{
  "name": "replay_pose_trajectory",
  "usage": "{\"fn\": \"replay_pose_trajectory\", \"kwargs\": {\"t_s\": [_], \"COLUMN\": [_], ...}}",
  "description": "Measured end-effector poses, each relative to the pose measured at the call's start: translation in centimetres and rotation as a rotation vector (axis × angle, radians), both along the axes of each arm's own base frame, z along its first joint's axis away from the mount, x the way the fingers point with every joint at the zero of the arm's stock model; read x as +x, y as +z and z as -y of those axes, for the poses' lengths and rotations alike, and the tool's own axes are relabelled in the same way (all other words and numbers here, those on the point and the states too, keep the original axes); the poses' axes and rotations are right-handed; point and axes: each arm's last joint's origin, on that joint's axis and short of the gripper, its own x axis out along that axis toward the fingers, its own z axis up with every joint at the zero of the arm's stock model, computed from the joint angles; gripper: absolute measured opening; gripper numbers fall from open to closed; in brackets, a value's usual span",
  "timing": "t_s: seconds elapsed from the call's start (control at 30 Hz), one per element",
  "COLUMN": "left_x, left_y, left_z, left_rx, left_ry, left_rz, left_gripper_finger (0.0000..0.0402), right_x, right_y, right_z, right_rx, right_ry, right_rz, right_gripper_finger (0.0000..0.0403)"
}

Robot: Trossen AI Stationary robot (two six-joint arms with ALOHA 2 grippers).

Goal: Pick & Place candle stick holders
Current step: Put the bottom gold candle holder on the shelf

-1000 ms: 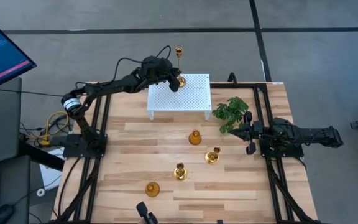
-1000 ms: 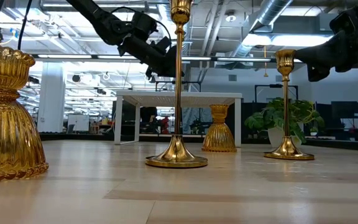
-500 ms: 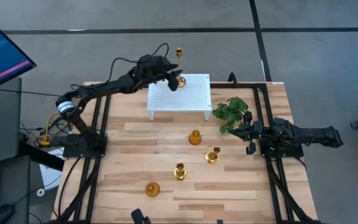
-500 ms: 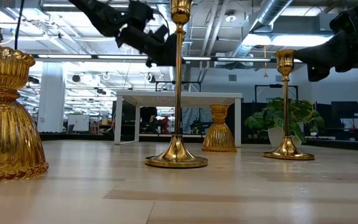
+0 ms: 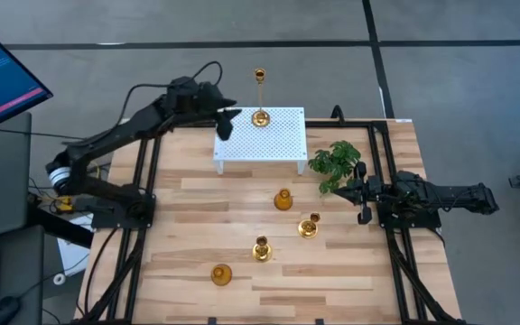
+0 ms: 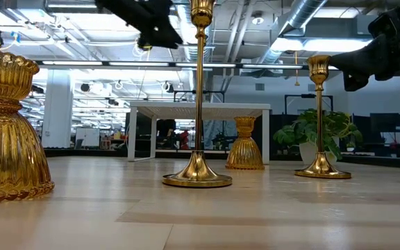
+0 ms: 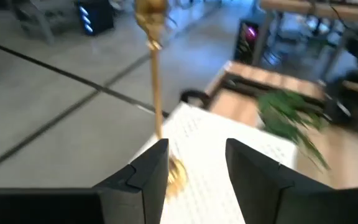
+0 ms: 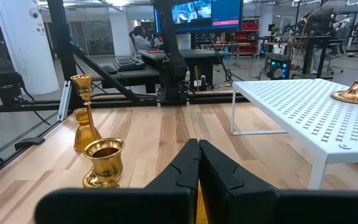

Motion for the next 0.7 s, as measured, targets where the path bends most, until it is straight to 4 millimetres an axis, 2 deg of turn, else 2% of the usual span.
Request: {"fn": "replay_pose_trajectory", "kwargs": {"t_s": [0.13,0.3,0.47,0.7], "left_x": [-1.6,-2.3,-2.5,-2.4], "left_y": [-0.9,-3.5,-6.3,-10.0], "left_z": [1.7,4.6,7.0,10.7], "left_rx": [-0.048,-0.091,-0.084,0.059], "left_ry": [-0.138,-0.361,-0.478,-0.683], "left_rz": [-0.024,-0.037,-0.033,0.023], "left_gripper_finger": [0.0121,0.0063,0.0011,0.0007], "right_x": [0.0,0.0,0.0,0.0], "right_y": [0.0,0.0,0.0,0.0], "right_z": [0.0,0.0,0.0,0.0], "right_rx": [0.0,0.0,0.0,0.0], "right_ry": [0.0,0.0,-0.001,-0.001], "right_rz": [0.0,0.0,0.001,0.001], "right_gripper_finger": [0.0,0.0,0.0,0.0]}}
